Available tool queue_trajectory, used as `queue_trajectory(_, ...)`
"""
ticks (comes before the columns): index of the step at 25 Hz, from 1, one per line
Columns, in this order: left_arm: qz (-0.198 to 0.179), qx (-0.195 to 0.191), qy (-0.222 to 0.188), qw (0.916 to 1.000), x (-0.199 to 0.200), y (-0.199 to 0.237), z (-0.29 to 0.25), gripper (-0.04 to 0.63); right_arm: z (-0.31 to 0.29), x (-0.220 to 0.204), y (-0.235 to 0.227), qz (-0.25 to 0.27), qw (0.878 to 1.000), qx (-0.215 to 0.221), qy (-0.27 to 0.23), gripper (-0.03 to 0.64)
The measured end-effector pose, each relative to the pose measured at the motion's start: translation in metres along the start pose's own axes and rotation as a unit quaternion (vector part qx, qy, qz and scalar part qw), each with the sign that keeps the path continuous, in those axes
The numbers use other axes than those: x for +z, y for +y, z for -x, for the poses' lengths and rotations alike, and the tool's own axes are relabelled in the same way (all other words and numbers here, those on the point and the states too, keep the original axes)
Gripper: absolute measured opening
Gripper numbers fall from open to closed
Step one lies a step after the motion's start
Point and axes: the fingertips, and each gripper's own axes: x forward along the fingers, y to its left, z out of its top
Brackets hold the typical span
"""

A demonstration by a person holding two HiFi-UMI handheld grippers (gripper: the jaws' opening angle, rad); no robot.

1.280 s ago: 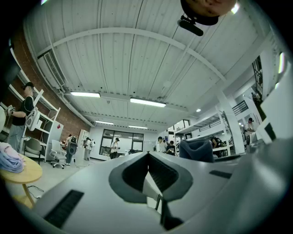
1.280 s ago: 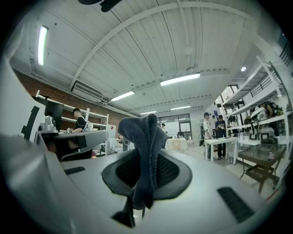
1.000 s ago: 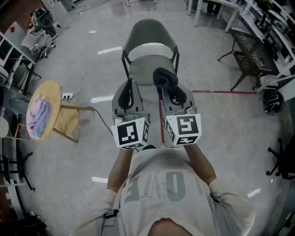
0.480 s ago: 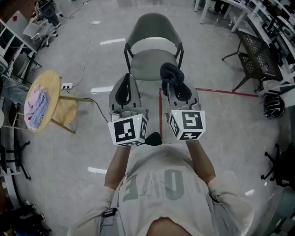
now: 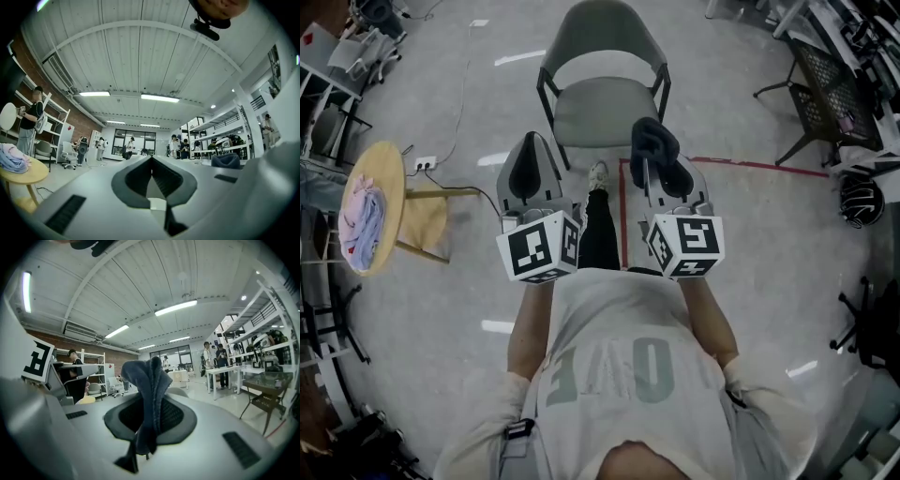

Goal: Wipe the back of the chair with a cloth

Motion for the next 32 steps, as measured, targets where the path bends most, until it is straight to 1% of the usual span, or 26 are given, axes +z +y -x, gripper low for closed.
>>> queue_trajectory(3, -0.002, -0.013, -0.006, 0.9999, -0.008, -0.005, -0.036, 0.015, -0.028, 0.003, -0.015, 0.001, 1.000, -0.004, -0.010, 0.058)
queue_trajectory(6, 0.000, -0.028, -0.016, 0.9995, -0.016, -0.006, -0.086, 0.015, -0.073, 0.011, -0.031, 0.011, 1.000, -0.008, -0.023, 0.058)
queue_trajectory(10, 0.002, -0.037, -0.010, 0.9993, -0.034, -0.004, -0.161, 0.015, -0.147, 0.019, -0.059, 0.024, 1.000, -0.015, -0.012, 0.058)
queue_trajectory(14, -0.004, -0.049, -0.016, 0.9987, -0.033, 0.016, -0.265, 0.015, -0.244, 0.047, -0.075, 0.060, 0.998, -0.031, -0.014, 0.058)
queue_trajectory(18, -0.007, -0.062, -0.027, 0.9977, -0.024, 0.048, -0.370, 0.015, -0.353, 0.075, -0.075, 0.063, 0.998, -0.024, -0.010, 0.058)
queue_trajectory(22, -0.005, -0.065, -0.032, 0.9973, -0.025, 0.068, -0.452, 0.015, -0.436, 0.107, -0.084, 0.068, 0.997, -0.028, -0.019, 0.058)
queue_trajectory(26, 0.018, -0.068, -0.028, 0.9971, -0.036, 0.080, -0.506, 0.015, -0.488, 0.125, -0.098, 0.070, 0.996, -0.042, -0.026, 0.058)
queue_trajectory(29, 0.023, -0.068, -0.019, 0.9972, -0.045, 0.086, -0.535, 0.015, -0.514, 0.125, -0.105, 0.054, 0.997, -0.045, -0.022, 0.058)
queue_trajectory(32, 0.023, -0.067, -0.010, 0.9975, -0.052, 0.082, -0.554, 0.015, -0.529, 0.123, -0.115, 0.047, 0.998, -0.045, -0.018, 0.058)
